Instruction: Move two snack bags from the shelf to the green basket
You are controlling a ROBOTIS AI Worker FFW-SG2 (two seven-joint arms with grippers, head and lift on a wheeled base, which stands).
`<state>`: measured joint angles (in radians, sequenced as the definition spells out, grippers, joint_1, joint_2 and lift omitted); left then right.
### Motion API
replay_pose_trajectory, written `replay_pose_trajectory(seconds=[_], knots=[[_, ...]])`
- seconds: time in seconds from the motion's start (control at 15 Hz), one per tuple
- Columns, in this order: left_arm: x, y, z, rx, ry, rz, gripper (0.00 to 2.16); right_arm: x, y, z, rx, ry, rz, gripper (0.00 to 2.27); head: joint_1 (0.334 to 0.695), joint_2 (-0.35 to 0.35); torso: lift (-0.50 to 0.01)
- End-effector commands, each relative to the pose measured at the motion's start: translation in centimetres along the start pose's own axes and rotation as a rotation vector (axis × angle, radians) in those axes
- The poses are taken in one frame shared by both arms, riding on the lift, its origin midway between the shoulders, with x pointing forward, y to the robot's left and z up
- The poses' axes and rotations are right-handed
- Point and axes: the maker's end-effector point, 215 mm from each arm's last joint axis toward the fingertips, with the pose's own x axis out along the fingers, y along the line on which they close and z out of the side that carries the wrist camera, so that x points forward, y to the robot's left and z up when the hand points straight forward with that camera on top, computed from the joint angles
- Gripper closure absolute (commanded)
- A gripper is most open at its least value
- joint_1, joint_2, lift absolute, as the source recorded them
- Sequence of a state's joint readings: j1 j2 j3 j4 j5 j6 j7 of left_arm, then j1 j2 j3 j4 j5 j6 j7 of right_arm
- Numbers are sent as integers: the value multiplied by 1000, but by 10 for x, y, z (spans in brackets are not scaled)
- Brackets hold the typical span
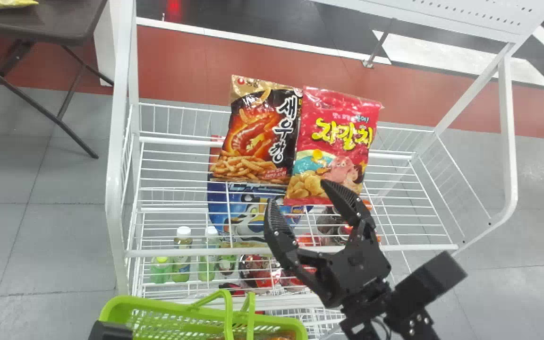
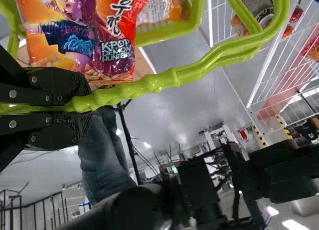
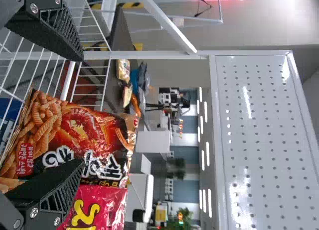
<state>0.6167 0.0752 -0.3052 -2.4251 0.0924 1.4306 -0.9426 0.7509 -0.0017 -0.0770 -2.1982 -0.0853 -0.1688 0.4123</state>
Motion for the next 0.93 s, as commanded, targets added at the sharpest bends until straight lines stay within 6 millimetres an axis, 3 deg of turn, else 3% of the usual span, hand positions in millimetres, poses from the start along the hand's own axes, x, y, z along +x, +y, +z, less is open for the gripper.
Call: replay_pose_trajectory(seconds=[0.0, 0.2, 0.4, 0.87], knots=[[-3, 1, 0, -6, -7, -5, 2054, -9, 5, -4, 31, -5, -29, 110, 695, -350, -16], [-7, 1, -7, -17, -7, 0, 2054, -22, -11, -14, 92, 16, -127, 113, 695, -350, -16], [-7, 1, -8, -20, -6, 4, 2054, -23, -4, -35, 142, 112, -147, 113, 695, -350, -16], [-9, -2, -11, -21, -8, 10, 2054, -21, -2, -35, 123, 125, -164, 113, 695, -350, -16]])
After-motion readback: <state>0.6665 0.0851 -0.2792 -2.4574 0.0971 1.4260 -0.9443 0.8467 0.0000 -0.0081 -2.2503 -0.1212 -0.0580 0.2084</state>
